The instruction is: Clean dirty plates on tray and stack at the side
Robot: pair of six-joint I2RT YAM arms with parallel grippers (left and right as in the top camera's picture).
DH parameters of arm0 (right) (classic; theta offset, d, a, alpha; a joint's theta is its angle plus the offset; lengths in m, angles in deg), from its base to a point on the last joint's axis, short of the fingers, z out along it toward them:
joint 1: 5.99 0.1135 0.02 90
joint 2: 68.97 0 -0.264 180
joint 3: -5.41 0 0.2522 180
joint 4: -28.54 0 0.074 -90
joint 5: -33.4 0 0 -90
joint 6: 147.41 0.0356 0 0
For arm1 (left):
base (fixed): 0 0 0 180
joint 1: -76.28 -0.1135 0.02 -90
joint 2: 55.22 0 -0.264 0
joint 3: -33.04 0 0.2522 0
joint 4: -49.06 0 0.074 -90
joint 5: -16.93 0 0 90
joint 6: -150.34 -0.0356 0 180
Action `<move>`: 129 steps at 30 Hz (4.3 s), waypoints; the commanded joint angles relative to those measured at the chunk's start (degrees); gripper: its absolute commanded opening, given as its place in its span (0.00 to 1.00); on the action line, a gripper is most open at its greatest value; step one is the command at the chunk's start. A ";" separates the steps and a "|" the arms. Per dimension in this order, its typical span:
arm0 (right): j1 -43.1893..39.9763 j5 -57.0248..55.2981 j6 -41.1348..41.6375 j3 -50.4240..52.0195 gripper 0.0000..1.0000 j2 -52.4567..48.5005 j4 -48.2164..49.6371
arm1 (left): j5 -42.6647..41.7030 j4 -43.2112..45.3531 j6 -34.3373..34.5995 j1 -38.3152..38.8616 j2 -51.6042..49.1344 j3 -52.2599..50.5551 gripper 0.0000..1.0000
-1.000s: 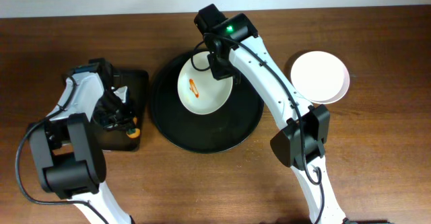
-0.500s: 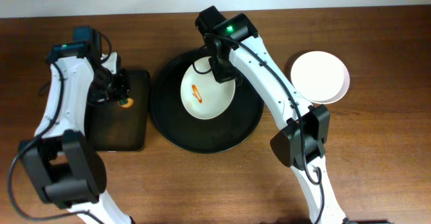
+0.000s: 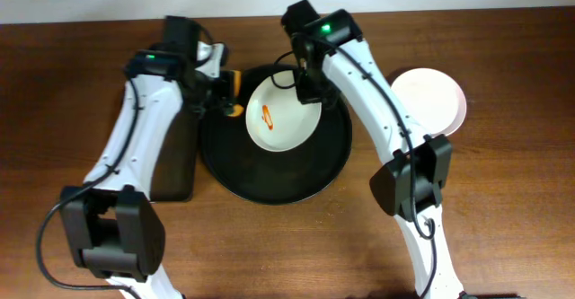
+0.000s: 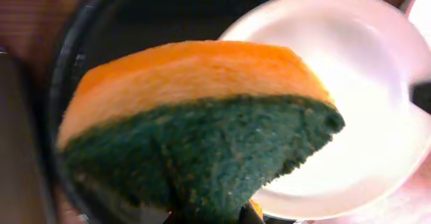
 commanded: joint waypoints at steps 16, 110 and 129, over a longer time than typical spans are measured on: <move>-6.38 17.55 -5.11 18.93 0.13 2.45 11.96 | 2.36 5.25 3.74 3.72 -3.63 -3.89 0.00; -5.95 30.42 -7.91 34.80 0.04 0.00 28.55 | 10.71 27.43 13.60 12.79 -9.66 -26.10 0.00; -5.95 30.42 -8.09 34.80 0.04 0.00 28.11 | 22.53 51.95 15.06 12.61 -9.66 -26.38 0.00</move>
